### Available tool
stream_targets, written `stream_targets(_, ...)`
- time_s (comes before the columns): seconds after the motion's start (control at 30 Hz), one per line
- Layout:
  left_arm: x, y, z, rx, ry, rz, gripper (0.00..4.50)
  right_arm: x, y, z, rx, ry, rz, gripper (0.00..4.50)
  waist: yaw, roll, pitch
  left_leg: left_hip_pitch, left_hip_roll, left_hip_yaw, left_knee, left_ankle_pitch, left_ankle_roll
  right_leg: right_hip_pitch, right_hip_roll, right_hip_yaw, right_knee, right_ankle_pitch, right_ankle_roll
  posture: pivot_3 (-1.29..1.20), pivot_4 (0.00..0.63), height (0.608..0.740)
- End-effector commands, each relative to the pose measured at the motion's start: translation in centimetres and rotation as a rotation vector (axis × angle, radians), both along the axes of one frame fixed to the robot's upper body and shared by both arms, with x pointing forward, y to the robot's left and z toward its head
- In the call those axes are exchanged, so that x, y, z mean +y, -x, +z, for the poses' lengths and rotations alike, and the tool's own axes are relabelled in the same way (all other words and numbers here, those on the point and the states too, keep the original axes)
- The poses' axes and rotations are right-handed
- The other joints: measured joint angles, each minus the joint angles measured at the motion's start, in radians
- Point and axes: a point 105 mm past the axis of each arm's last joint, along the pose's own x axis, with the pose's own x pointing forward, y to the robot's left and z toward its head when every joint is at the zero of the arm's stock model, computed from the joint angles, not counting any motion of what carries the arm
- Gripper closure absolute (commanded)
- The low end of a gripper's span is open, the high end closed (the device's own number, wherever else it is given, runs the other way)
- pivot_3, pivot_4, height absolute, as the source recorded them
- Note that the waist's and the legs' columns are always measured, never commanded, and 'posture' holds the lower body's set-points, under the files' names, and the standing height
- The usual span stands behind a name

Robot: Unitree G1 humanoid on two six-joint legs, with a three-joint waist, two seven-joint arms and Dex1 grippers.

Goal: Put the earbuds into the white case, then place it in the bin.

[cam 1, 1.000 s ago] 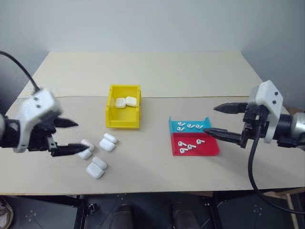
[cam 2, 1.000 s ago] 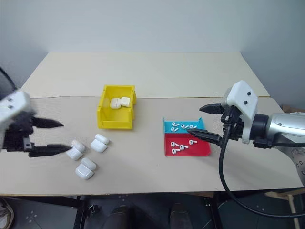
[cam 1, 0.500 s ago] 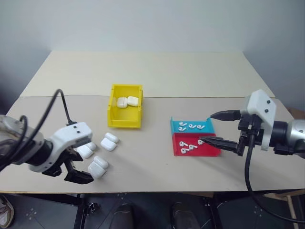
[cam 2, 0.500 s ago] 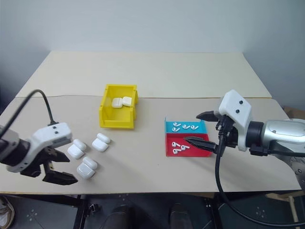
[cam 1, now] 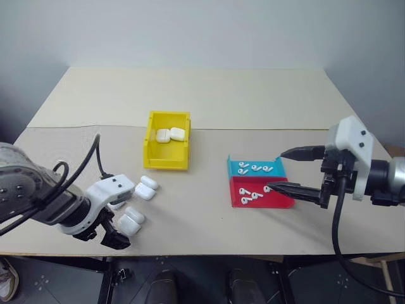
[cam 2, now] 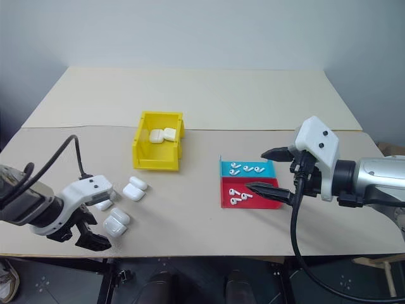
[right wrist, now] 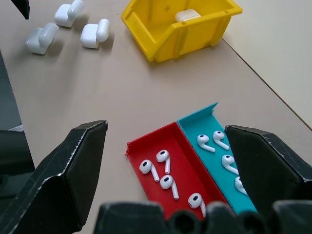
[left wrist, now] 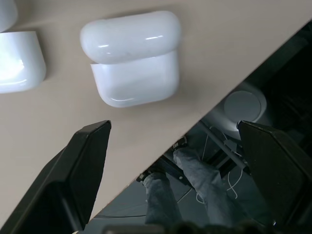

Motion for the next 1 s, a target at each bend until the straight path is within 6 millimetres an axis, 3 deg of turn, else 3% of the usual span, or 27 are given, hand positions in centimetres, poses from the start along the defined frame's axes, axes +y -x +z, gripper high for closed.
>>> stream_targets(0.03,-0.4,-0.2,0.0,-0.018,0.010,0.020,0.00,-0.2,0.4,1.0,-0.058,0.000,-0.011,0.03,0.002,0.000,0.000,0.000,0.000,0.000,0.000,0.000,0.000,0.000,0.000,0.000,0.000,0.000,0.000,0.00,0.150,0.740)
stream_targets(0.43,-1.8,-1.0,-1.5,-0.050,0.016,0.089,0.00,-0.3,1.8,0.9,-0.050,0.000,-0.025,0.03,0.005,0.000,0.000,0.001,0.000,0.000,0.000,0.000,-0.001,0.001,0.000,0.000,0.000,0.000,0.000,0.00,0.150,0.740)
stream_targets(0.73,-0.8,-2.2,-0.8,-0.093,-0.070,0.086,0.00,-0.2,2.1,0.6,-0.051,-0.015,-0.048,0.03,0.005,0.000,0.000,0.001,-0.001,-0.001,0.000,0.001,-0.001,0.001,0.000,0.000,0.000,0.000,0.000,0.00,0.150,0.740)
stream_targets(1.0,-1.7,-1.9,-0.9,-0.105,-0.108,-0.039,0.00,-0.2,2.5,0.6,-0.041,-0.022,-0.069,0.03,0.006,0.000,0.000,0.001,-0.001,-0.001,0.000,0.001,-0.001,0.002,0.000,0.000,0.000,0.000,0.000,0.00,0.150,0.740)
